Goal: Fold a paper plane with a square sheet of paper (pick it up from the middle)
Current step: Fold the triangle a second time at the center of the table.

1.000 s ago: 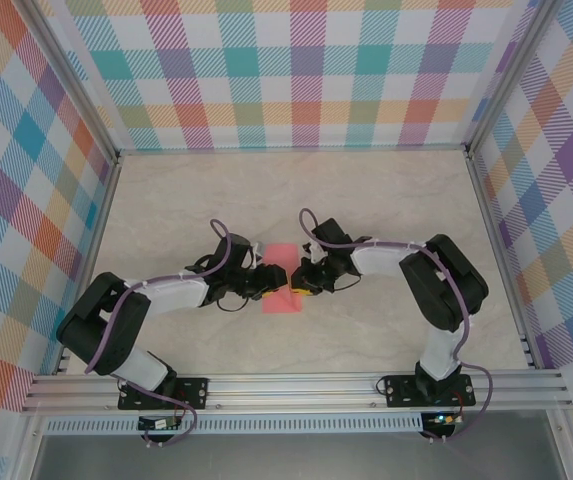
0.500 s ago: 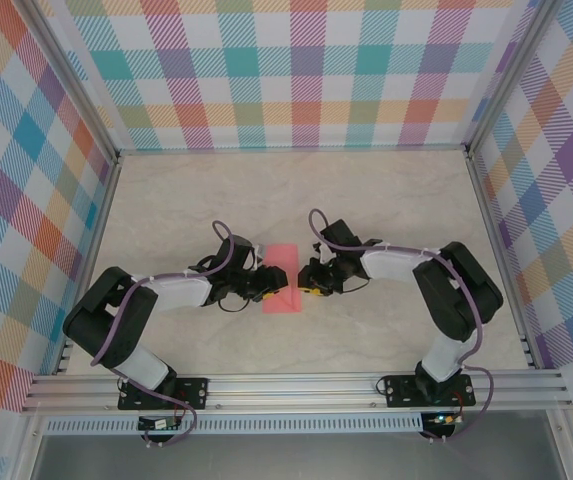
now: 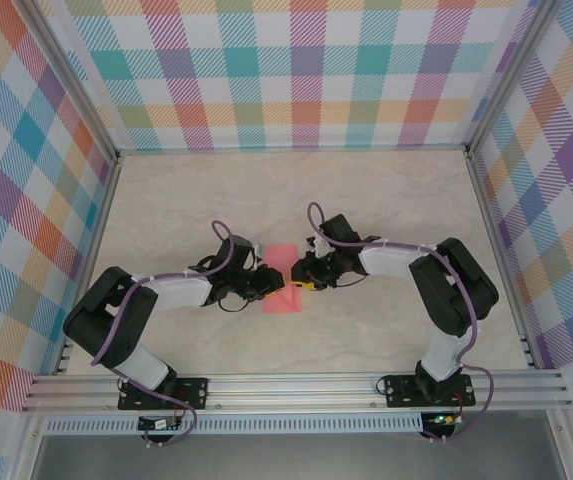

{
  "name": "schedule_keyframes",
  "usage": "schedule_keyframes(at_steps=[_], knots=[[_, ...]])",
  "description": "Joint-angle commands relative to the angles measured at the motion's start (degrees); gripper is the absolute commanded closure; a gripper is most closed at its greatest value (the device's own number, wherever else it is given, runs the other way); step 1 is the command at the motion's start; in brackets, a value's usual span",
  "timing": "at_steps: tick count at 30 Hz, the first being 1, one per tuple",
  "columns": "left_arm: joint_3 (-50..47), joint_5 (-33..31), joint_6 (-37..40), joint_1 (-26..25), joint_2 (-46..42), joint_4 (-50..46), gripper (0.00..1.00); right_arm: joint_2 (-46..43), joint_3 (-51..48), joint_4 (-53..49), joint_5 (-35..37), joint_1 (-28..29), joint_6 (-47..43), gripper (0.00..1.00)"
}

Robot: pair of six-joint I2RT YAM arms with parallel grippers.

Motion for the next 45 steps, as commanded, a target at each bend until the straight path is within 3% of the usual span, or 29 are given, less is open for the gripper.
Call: schedule_keyframes(at_steps=[1, 14, 34, 39, 45], knots=[[0.95, -0.42, 0.84, -0.41, 0.80, -0.68, 0.78, 1.23, 1.74, 0.82, -2.93, 0.13, -1.57, 0.73], [1.56, -0.61, 1.51, -0.41, 1.58, -1.78, 0.85, 0.23, 0.88, 1.08, -1.47, 0.13, -2.64, 0.71], [1.47, -0.65, 1.53, -0.41, 0.97, -1.78, 0.87, 5.21, 3.42, 0.44, -4.54, 1.27, -4.23, 0.72], [1.48, -0.48, 1.54, -0.41, 0.55, -1.91, 0.88, 5.50, 3.68, 0.42, -4.33, 1.36, -4.34, 0.84], [1.61, 0.37, 1.48, -0.41, -1.03, -1.43, 0.87, 5.21, 4.77, -4.71, 2.50, 1.40, -6.21, 0.93]])
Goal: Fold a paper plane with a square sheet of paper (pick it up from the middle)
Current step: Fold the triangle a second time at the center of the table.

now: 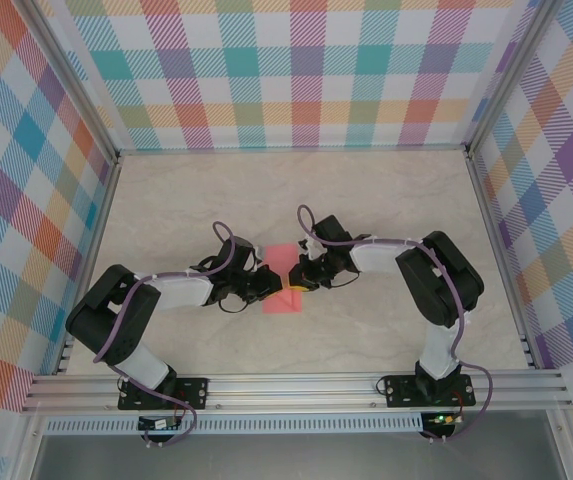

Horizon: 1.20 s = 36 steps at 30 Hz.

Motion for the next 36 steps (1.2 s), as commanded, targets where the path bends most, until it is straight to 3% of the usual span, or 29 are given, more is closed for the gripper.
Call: schedule_keyframes(at_steps=[1, 12, 36], knots=[[1.63, 0.88, 1.04, -0.41, -2.12, -0.47, 0.87, 0.29, 1.79, -3.75, 3.96, 0.34, -2.59, 0.93], [2.49, 2.29, 0.88, -0.49, -0.15, 1.48, 0.86, 0.38, 2.68, -6.33, 9.05, 0.27, -3.56, 0.94], [3.81, 3.54, 1.25, -0.50, 3.45, 2.46, 0.86, 2.58, 6.20, -8.89, 9.84, 0.25, -5.27, 0.93]])
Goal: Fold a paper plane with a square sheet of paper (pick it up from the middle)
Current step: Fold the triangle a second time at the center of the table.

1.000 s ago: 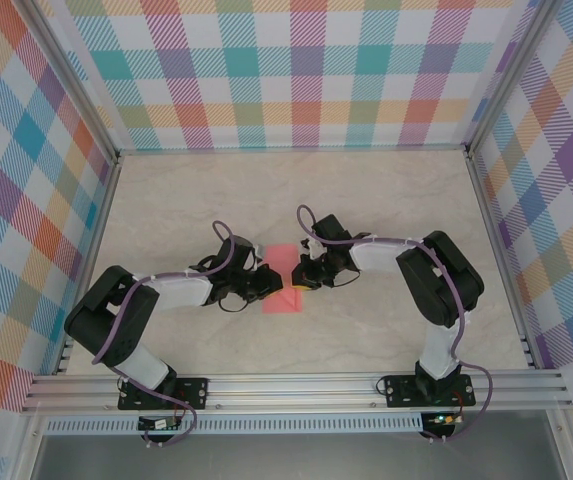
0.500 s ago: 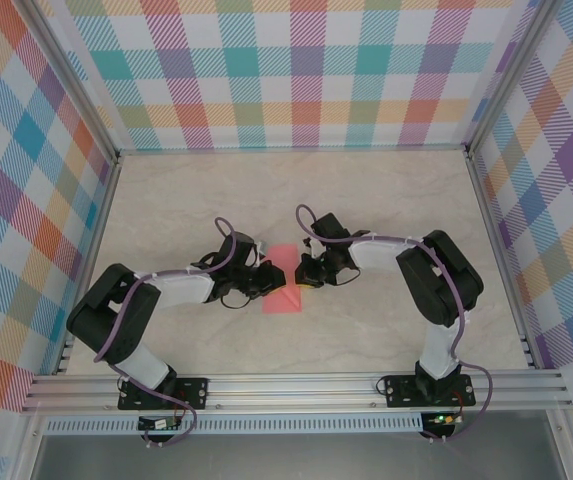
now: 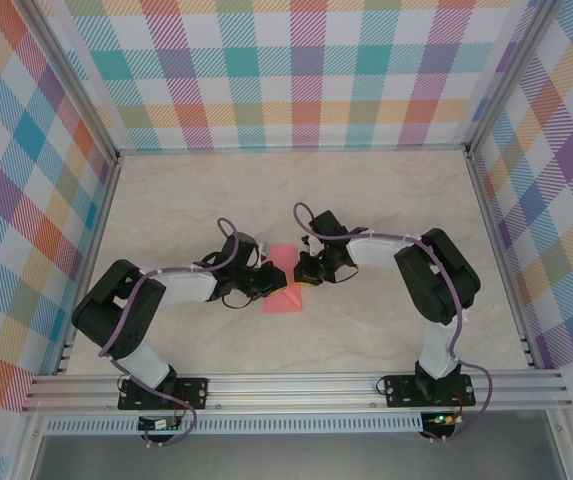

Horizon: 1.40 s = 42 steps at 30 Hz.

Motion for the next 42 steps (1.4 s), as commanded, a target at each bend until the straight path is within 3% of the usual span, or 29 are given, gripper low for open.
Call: schedule_keyframes(at_steps=[1, 42], knots=[[1.23, 0.79, 1.26, -0.45, 0.94, 1.29, 0.86, 1.20, 1.66, -1.47, 0.38, 0.25, -1.30, 0.93], [1.48, 0.57, 2.45, -0.54, 3.37, 0.71, 0.86, 2.63, 2.84, -3.39, 2.63, 0.25, -1.61, 0.94]])
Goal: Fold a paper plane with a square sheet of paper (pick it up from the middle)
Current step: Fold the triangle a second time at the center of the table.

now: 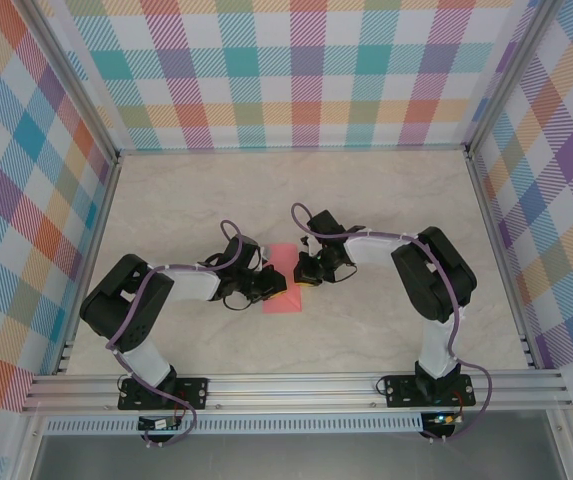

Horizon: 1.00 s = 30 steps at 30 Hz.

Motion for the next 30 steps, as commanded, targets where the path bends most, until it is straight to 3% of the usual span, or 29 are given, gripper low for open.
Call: schedule_keyframes(at_steps=[1, 30], knots=[[1.32, 0.62, 1.17, -0.54, 0.49, 0.88, 0.86, 1.15, 1.25, -1.14, 1.60, 0.20, -1.20, 0.94], [0.70, -0.96, 1.80, -0.54, -1.22, 0.91, 0.87, -2.18, -1.30, 1.44, 0.50, 0.25, -1.68, 0.94]])
